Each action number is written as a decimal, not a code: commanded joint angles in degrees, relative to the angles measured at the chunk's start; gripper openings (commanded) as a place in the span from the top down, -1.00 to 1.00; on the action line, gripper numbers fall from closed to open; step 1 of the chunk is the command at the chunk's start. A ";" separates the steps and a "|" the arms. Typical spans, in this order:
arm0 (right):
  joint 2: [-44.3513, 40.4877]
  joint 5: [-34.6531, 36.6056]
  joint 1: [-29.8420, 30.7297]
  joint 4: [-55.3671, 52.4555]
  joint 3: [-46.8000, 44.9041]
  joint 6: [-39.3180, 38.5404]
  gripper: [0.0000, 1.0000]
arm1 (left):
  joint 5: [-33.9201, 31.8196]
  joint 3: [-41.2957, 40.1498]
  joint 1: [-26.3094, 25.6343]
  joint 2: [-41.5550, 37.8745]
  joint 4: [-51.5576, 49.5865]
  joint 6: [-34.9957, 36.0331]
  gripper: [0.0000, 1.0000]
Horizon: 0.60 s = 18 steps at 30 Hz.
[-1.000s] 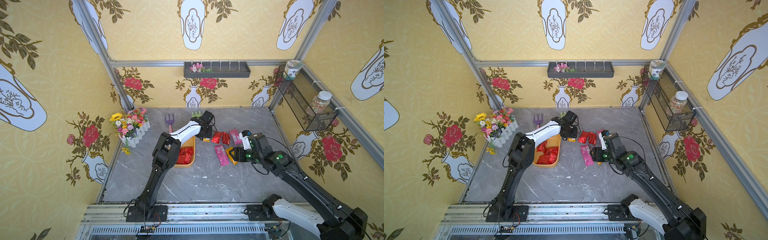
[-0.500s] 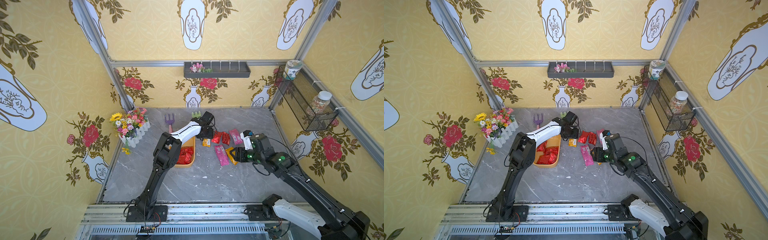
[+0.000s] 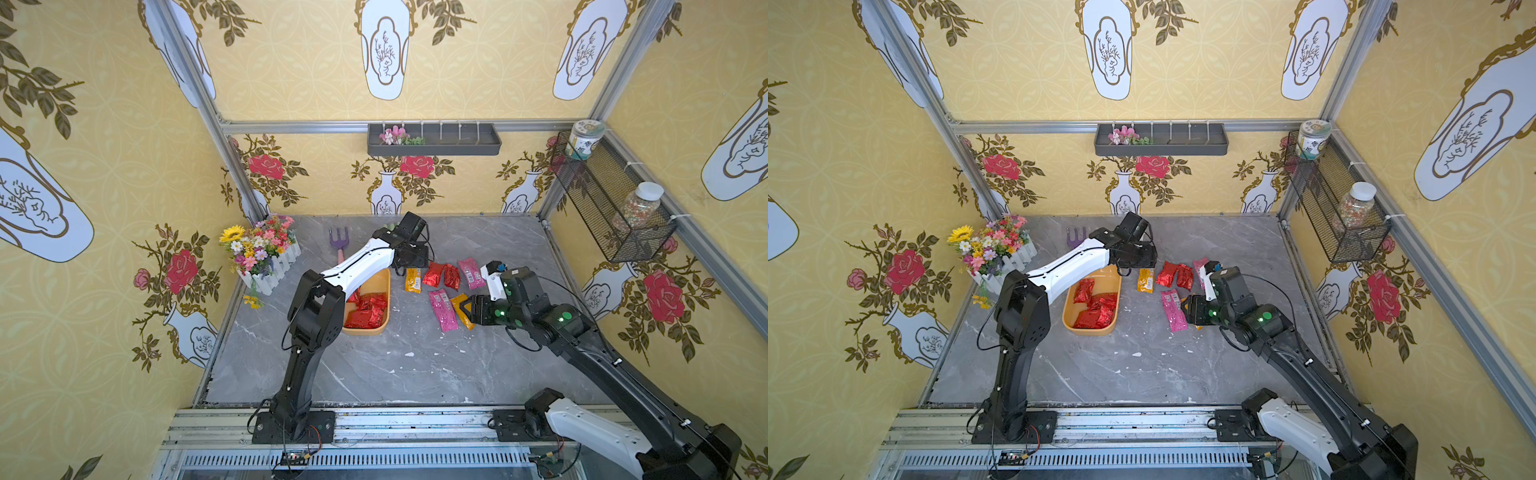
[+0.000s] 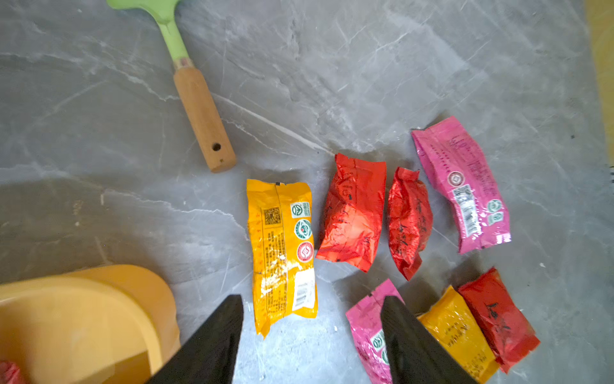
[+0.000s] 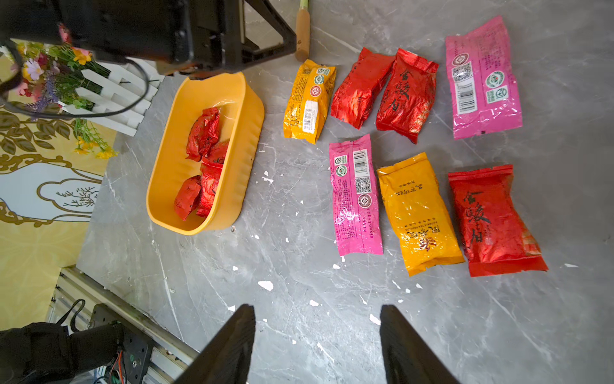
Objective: Take the tea bags out of the storage box
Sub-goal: Place the tea bag at the center of the board, then pick up the tea bag from the storage box.
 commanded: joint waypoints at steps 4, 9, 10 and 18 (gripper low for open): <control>5.27 0.82 5.48 5.77 2.72 2.39 -0.25 | -5.26 -7.73 0.21 -8.49 -0.96 -2.31 -0.43; 12.41 2.27 11.06 9.36 6.84 3.39 -0.18 | -7.71 -17.37 1.79 -16.98 -0.76 -4.62 -0.44; 14.12 1.96 11.58 10.22 7.63 3.57 -0.16 | -7.71 -19.55 2.32 -18.80 -0.38 -5.14 -0.44; 23.49 0.07 14.74 14.82 12.65 4.45 -0.12 | -5.14 -32.73 6.97 -28.74 2.11 -5.74 -0.36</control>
